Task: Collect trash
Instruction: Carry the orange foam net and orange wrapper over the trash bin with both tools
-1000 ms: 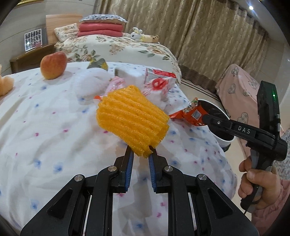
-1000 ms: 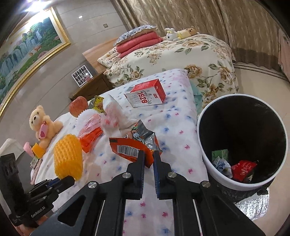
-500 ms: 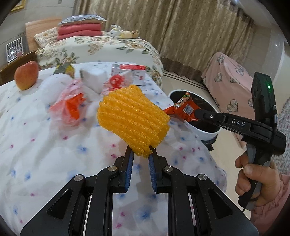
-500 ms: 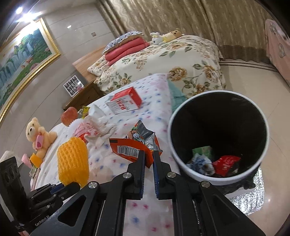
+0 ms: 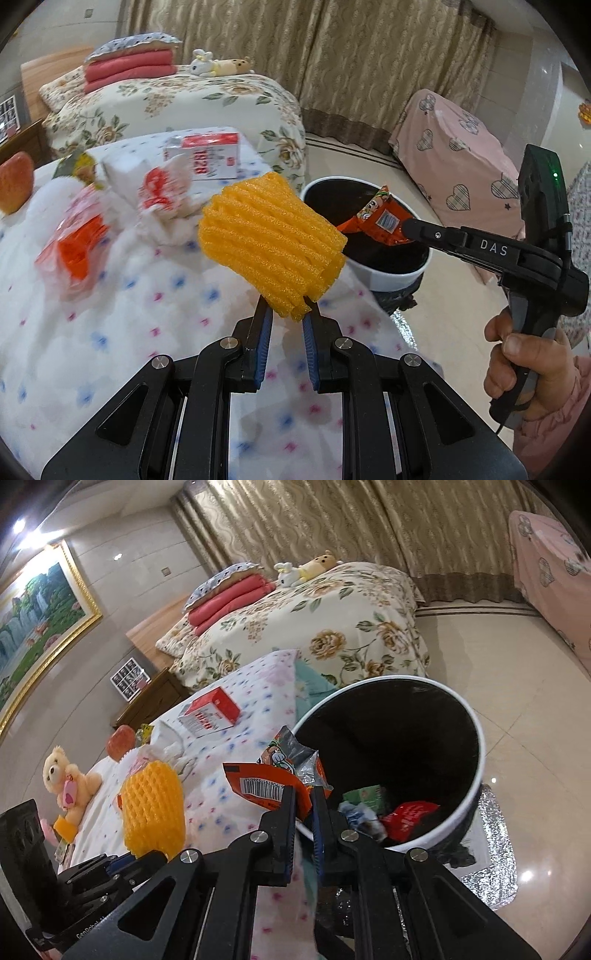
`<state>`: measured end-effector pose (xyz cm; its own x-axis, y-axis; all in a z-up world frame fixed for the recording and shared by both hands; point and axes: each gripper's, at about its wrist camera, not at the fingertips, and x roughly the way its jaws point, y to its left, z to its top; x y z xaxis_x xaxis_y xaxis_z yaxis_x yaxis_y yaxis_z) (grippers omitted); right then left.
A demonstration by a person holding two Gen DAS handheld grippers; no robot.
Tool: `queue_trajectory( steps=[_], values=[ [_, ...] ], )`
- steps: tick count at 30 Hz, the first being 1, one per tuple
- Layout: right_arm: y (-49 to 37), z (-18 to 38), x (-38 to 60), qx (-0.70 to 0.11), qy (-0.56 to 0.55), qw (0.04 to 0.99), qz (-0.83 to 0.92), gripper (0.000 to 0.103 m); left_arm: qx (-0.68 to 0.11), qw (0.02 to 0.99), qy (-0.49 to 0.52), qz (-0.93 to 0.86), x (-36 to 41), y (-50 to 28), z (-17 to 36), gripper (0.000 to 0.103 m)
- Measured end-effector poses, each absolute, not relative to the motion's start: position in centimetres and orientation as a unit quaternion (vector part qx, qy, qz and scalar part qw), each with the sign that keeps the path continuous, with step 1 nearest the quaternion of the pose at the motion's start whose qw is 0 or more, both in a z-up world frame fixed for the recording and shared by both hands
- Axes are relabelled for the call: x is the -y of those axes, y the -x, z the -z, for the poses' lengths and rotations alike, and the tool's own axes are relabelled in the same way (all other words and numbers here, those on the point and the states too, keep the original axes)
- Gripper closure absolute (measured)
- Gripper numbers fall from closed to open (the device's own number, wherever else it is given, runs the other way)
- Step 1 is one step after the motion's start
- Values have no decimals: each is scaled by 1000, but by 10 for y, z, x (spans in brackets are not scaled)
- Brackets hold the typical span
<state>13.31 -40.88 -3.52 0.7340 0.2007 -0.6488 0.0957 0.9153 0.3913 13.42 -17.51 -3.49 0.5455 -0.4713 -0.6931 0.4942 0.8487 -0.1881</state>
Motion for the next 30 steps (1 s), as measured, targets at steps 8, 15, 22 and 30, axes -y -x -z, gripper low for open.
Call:
queue_trajectory(
  steps=[8,15,22,30],
  values=[
    [-131,37,428,-360,-212,909,-11,95,-386,873,-32,295,206,-140,31,87],
    [-130,39,445,-358,-218,908,6,95,-390,867,-41,307,225,-149,32,87],
    [-133,42,458,-359,-222,906,20,95,-399,859,-46,317,242,-161,34,87],
    [-139,44,467,-359,-222,906,29,95,-409,852,-51,322,257,-172,38,87]
  ],
)
